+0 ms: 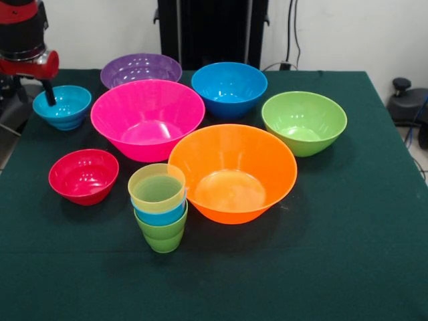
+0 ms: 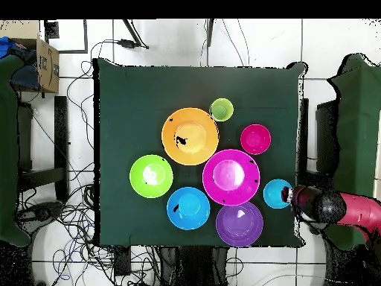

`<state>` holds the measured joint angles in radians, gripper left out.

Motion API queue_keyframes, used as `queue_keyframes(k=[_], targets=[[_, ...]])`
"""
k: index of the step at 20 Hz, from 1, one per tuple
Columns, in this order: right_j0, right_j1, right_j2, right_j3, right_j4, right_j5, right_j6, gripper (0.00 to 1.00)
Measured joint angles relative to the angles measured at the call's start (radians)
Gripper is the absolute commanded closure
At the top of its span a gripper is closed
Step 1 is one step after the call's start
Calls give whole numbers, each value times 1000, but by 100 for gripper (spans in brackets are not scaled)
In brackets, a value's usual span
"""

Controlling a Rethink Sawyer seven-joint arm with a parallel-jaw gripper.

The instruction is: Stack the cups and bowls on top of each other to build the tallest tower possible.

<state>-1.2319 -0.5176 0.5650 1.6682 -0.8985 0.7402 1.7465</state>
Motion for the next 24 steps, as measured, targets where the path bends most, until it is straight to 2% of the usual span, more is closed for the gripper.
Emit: queue_keyframes(k=[13, 24], targets=[[-32, 10, 0, -3, 0, 0, 0, 0], [-49, 64, 0, -5, 0, 0, 0, 0]])
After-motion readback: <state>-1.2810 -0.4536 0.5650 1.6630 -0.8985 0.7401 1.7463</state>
